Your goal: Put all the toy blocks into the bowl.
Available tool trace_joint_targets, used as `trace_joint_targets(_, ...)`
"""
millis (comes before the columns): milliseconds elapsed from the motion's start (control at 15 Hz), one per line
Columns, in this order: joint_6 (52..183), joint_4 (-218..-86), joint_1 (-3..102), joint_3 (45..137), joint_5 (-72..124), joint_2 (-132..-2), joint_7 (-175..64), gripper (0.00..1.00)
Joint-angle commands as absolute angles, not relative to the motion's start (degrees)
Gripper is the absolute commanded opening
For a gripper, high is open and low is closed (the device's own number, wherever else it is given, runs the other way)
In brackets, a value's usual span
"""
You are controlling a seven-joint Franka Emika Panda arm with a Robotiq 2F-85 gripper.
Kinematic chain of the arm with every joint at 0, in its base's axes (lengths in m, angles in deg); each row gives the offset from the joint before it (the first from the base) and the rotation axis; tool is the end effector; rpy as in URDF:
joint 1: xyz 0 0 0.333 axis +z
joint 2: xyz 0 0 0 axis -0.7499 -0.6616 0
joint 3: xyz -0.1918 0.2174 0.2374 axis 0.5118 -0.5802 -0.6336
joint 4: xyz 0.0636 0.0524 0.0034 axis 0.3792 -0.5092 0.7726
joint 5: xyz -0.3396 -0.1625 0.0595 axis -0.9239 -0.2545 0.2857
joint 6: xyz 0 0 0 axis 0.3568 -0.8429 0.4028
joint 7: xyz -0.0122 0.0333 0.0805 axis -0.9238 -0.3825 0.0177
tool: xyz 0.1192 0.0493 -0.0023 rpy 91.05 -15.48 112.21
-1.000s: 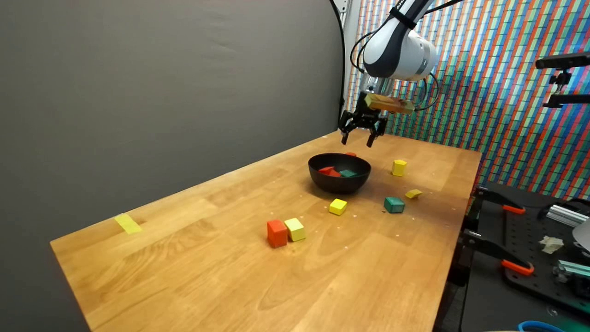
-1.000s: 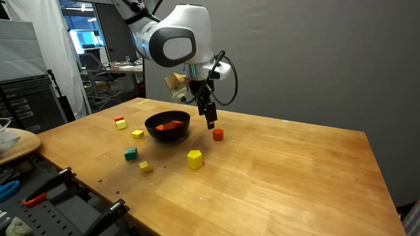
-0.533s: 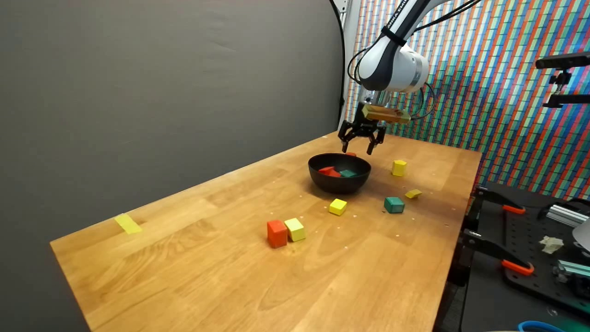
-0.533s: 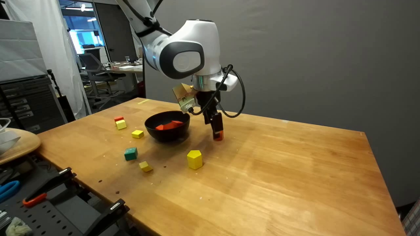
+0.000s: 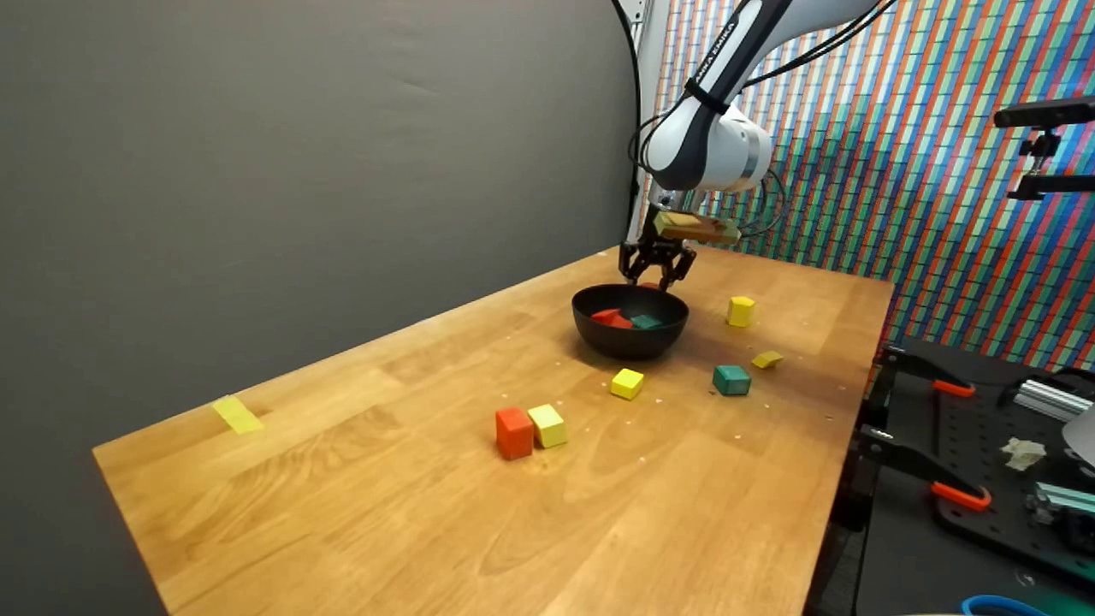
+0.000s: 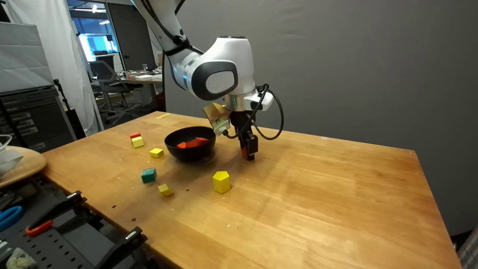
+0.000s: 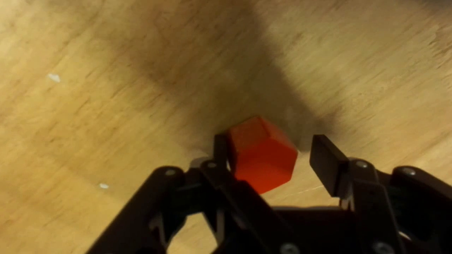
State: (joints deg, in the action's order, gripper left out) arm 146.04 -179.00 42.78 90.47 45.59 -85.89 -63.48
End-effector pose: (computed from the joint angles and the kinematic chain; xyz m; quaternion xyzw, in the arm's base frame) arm 0.6119 -0.1122 0.1764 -0.9454 0.3149 -0.0748 0.0378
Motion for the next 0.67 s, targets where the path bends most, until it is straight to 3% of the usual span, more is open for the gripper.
trace_joint_targets(0, 148.06, -177.46, 44.54, 91.88, 44.6, -86.54, -65.64, 0.35)
trace_joint_targets(200, 146.71, -180.51, 48.19, 95.11, 42.33, -81.49, -67.89, 0.16)
trace_joint_targets(400, 146.69, -185.06, 53.54, 98.74, 36.77, -73.8, -69.28, 0.16)
trace_joint_targets(600, 142.0, -187.82, 55.31, 95.94, 33.42, -66.51, -67.75, 0.16)
